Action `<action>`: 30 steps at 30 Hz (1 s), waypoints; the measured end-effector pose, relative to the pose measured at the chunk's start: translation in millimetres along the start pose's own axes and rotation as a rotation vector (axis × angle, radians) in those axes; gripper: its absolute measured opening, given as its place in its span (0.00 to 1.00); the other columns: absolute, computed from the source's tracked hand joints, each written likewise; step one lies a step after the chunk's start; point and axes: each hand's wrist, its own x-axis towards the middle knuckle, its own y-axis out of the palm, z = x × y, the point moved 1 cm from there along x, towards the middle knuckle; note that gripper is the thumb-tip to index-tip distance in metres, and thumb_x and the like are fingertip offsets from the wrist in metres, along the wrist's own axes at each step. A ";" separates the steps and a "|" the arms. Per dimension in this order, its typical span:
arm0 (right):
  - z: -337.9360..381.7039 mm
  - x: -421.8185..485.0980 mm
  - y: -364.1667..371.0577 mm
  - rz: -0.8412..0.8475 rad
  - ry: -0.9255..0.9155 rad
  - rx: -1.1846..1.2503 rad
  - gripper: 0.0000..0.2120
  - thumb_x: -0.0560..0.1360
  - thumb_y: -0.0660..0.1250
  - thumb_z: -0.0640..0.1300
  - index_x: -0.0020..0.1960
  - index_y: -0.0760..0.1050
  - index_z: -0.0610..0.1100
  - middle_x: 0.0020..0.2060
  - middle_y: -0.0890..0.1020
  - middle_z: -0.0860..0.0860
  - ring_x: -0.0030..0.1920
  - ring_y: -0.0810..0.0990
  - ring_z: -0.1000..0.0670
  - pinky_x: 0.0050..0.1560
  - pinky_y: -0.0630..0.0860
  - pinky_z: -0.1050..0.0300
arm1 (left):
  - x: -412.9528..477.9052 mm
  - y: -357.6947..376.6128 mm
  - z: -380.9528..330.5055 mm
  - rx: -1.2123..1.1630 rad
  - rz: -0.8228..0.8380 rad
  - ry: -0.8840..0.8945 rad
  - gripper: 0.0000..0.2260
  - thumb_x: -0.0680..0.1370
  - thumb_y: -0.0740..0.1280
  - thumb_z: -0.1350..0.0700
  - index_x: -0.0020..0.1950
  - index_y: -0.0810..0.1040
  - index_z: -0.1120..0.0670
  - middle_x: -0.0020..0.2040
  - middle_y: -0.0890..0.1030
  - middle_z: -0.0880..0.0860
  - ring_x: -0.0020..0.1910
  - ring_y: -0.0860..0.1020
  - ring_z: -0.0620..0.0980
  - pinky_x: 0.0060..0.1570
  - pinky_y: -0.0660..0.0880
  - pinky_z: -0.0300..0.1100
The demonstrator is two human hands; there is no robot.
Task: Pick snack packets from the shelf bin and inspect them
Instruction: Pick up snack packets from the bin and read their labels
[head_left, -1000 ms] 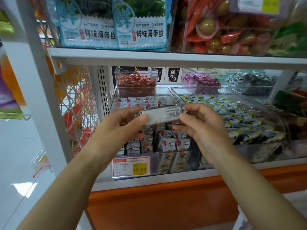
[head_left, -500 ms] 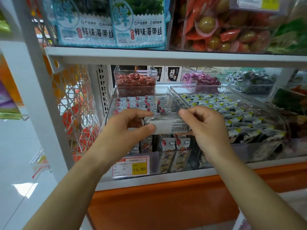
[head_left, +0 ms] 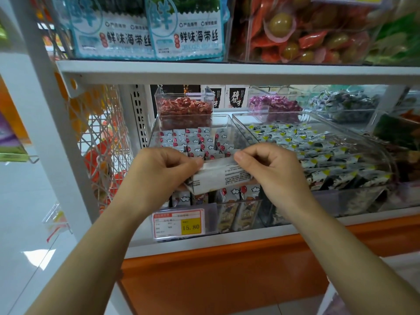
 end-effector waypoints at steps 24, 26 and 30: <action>-7.9 7.7 -8.2 0.056 0.071 0.283 0.09 0.72 0.69 0.37 0.48 0.80 0.48 0.42 0.85 0.52 0.41 0.84 0.52 0.35 0.82 0.57 | 3.9 8.4 10.4 0.100 -0.089 0.049 0.19 0.77 0.61 0.46 0.66 0.71 0.51 0.48 0.79 0.47 0.42 0.78 0.40 0.37 0.76 0.31; -9.6 9.9 -11.9 -0.090 0.074 0.280 0.03 0.73 0.68 0.39 0.41 0.79 0.42 0.35 0.82 0.49 0.37 0.83 0.50 0.33 0.82 0.55 | 3.8 9.2 15.5 0.449 -0.130 0.167 0.22 0.77 0.57 0.43 0.67 0.72 0.52 0.57 0.76 0.49 0.57 0.72 0.43 0.57 0.70 0.38; -10.8 9.4 -11.7 -0.136 0.013 0.096 0.02 0.75 0.68 0.41 0.43 0.77 0.46 0.37 0.81 0.51 0.35 0.83 0.52 0.36 0.82 0.55 | 1.4 14.2 25.8 0.905 -0.011 0.251 0.16 0.78 0.58 0.45 0.61 0.77 0.48 0.63 0.70 0.49 0.63 0.60 0.51 0.62 0.57 0.47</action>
